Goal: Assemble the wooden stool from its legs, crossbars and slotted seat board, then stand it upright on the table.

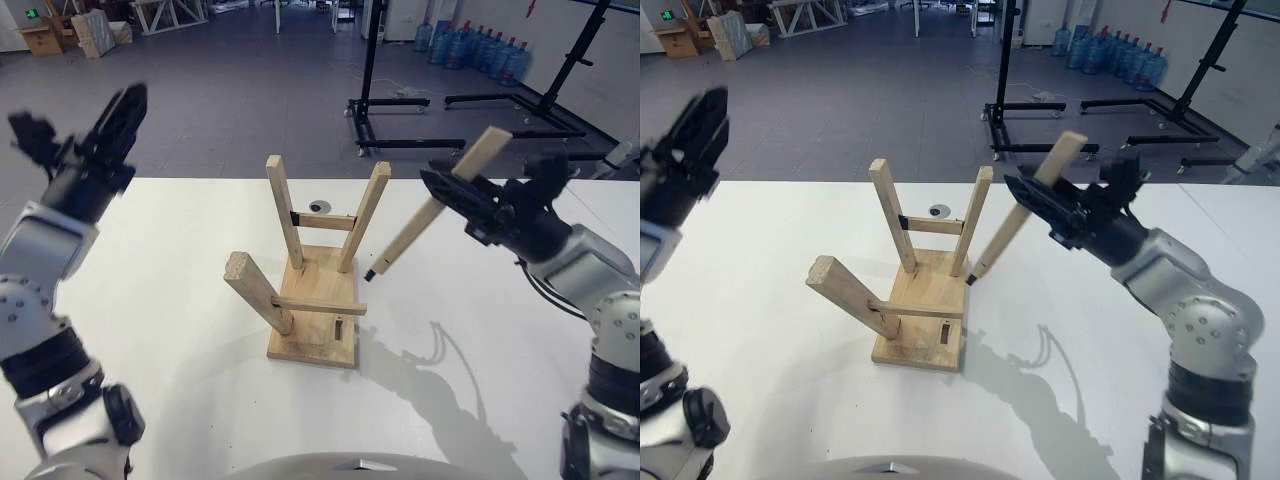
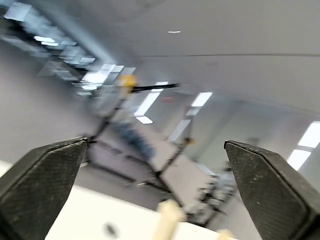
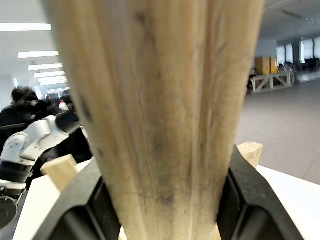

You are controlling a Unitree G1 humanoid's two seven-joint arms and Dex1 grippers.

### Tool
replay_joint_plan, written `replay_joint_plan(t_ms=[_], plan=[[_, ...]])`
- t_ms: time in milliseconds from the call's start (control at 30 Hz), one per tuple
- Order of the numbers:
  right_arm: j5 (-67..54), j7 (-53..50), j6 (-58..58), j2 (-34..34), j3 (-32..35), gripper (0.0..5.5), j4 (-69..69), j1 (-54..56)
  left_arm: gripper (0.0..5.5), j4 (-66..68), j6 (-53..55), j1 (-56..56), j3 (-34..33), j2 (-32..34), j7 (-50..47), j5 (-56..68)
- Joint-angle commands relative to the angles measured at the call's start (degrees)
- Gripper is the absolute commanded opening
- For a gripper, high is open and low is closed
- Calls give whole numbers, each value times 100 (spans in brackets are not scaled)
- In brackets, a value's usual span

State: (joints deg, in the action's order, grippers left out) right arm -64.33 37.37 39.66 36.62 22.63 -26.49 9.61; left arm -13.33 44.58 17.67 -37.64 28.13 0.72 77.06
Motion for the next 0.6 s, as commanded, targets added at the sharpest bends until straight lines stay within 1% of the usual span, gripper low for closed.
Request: replay_joint_plan(t_ms=[33, 100, 167, 233, 300, 367, 400, 533, 600], plan=[[472, 648, -605, -214, -212, 205, -174, -478, 500, -9, -306, -171, -1, -145, -260, -270], [494, 832, -834, -458, -334, 205, -164, -559, 500, 79, -380, -233, 61, -238, -242, -306], [374, 978, -874, -547, -370, 205, -111, -598, 500, 90, -391, -336, 148, -253, -132, -368], [460, 1255, -807, -372, -407, 205, 25, -705, 500, 104, -376, -462, 198, -249, -4, -414], [451, 1224, -551, -205, -419, 205, 210, -681, 500, 205, -362, -520, 197, -189, 132, -426], [-71, 1253, -115, -81, -208, 205, 765, -508, 500, 219, -379, -613, 211, -173, 223, -481], [-86, 1279, -118, -77, -163, 205, 904, -455, 500, 203, -390, -661, 220, -179, 253, -510], [512, 1702, -844, -366, -350, 205, 795, -640, 500, 217, -419, -775, 256, -186, 381, -633], [1197, 2043, -1670, -600, -608, 205, 625, -905, 500, 202, -421, -813, 275, -198, 433, -691]])
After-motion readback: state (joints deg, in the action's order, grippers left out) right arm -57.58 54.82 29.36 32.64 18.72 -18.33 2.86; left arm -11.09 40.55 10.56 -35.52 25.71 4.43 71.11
